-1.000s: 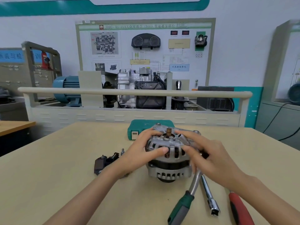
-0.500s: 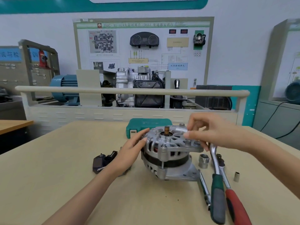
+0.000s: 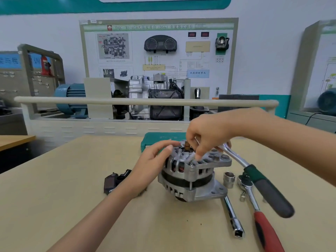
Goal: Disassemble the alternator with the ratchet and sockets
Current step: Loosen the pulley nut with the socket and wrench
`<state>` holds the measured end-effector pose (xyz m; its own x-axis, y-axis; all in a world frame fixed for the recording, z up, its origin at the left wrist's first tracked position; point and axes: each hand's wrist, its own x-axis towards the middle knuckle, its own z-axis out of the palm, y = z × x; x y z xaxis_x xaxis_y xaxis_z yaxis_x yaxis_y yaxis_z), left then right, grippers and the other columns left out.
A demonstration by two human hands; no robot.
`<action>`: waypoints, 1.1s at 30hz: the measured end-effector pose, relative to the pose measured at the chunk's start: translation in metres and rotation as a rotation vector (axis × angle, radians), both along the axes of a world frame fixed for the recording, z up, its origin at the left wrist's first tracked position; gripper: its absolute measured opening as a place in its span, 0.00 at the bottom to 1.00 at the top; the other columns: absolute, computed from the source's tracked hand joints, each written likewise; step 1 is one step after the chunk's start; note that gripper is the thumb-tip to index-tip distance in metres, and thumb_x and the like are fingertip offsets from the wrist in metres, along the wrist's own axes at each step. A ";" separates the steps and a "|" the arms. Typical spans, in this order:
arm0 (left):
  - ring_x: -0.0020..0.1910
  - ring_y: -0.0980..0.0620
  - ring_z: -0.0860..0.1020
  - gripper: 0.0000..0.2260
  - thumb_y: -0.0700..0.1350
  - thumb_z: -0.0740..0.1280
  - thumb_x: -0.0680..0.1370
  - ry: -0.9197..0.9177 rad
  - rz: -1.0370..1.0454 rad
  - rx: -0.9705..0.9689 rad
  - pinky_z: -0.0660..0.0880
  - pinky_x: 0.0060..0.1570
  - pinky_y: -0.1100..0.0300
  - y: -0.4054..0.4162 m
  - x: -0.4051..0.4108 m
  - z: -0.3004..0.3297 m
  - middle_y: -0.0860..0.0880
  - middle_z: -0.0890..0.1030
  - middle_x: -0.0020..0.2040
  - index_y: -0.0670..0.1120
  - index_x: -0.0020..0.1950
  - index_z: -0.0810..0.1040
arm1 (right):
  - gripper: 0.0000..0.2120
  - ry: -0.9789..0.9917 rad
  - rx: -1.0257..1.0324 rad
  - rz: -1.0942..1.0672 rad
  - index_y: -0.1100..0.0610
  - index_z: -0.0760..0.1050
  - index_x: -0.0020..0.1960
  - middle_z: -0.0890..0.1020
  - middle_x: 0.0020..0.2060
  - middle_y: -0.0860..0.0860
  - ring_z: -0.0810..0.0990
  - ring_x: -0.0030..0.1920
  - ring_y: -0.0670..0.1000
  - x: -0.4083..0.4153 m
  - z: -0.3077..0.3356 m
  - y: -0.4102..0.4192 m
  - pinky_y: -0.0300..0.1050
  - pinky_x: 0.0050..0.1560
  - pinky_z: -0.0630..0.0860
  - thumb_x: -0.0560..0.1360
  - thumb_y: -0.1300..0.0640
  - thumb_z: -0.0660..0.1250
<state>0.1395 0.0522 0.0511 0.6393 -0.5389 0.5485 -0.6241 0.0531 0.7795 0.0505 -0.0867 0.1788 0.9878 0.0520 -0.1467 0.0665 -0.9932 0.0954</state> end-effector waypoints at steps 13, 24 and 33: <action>0.63 0.58 0.72 0.19 0.52 0.60 0.74 -0.133 -0.181 0.236 0.65 0.68 0.49 -0.014 -0.017 0.010 0.55 0.78 0.59 0.47 0.60 0.80 | 0.08 0.159 -0.289 -0.072 0.57 0.76 0.40 0.77 0.32 0.50 0.75 0.18 0.42 0.018 0.011 0.018 0.35 0.19 0.71 0.71 0.55 0.72; 0.64 0.57 0.70 0.10 0.48 0.63 0.79 -0.132 -0.146 0.222 0.64 0.68 0.47 -0.014 -0.011 0.007 0.56 0.78 0.58 0.54 0.56 0.81 | 0.08 0.212 -0.324 -0.117 0.57 0.76 0.39 0.77 0.29 0.49 0.74 0.19 0.42 0.017 0.019 0.014 0.36 0.20 0.73 0.71 0.54 0.72; 0.61 0.57 0.71 0.11 0.45 0.64 0.78 -0.121 -0.159 0.203 0.64 0.67 0.50 -0.015 -0.010 0.006 0.53 0.78 0.57 0.45 0.55 0.83 | 0.09 0.201 -0.318 -0.034 0.54 0.76 0.36 0.77 0.27 0.47 0.73 0.18 0.41 0.027 0.016 0.023 0.35 0.20 0.71 0.70 0.54 0.74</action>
<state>0.1295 0.0376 0.0575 0.4744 -0.7337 0.4864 -0.7098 0.0080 0.7044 0.0771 -0.0641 0.1944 0.9382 -0.0598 -0.3409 0.0823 -0.9182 0.3874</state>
